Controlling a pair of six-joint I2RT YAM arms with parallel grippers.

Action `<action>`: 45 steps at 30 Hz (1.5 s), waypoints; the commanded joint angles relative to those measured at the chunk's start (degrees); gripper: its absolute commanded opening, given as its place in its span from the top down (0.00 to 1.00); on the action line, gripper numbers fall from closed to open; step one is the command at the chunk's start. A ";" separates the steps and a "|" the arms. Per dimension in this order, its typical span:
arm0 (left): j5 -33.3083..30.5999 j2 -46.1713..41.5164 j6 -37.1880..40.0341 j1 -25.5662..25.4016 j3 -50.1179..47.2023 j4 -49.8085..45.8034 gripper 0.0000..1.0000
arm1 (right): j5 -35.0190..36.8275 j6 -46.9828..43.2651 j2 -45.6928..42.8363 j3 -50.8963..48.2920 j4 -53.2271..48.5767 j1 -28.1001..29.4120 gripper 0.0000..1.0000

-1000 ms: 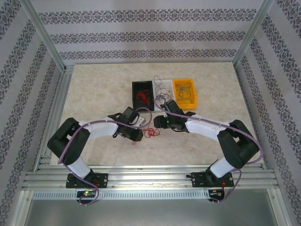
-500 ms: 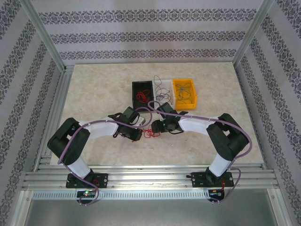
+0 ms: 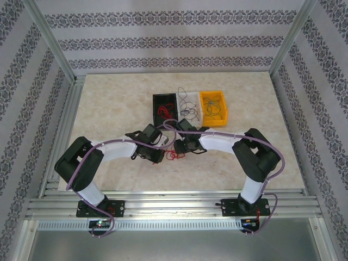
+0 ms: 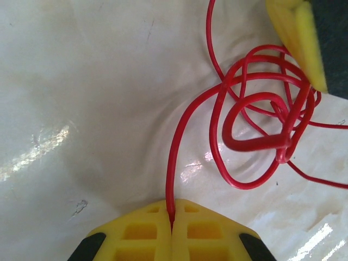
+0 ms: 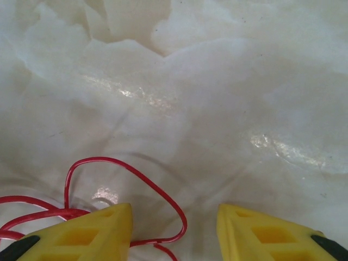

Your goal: Untangle the cables

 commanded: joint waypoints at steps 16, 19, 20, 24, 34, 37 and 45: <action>-16.16 -3.60 -10.22 -0.13 -5.01 4.86 1.00 | 11.00 0.75 1.11 -1.56 0.35 -1.48 1.00; -17.39 -6.28 -14.44 2.78 -7.61 5.83 1.00 | 11.37 6.30 -4.74 -6.38 1.25 -7.29 1.00; -16.96 -7.45 -15.46 3.86 -8.86 6.64 1.00 | 10.76 8.93 -6.77 -8.14 1.62 -9.61 1.00; -15.55 -11.95 -17.83 7.48 -12.85 9.48 1.00 | 6.49 16.29 -12.43 -14.67 4.43 -17.74 1.00; -27.45 -28.05 -25.35 12.71 -18.76 6.27 1.00 | 3.70 20.83 -14.83 -17.64 5.87 -23.28 1.00; -35.12 -33.92 -29.50 15.03 -19.07 0.28 1.00 | 3.05 21.89 -15.19 -18.24 6.60 -23.94 1.00; -38.75 -42.00 -21.44 19.83 -14.32 -3.20 1.00 | 2.24 23.26 -17.50 -19.80 7.52 -25.85 1.00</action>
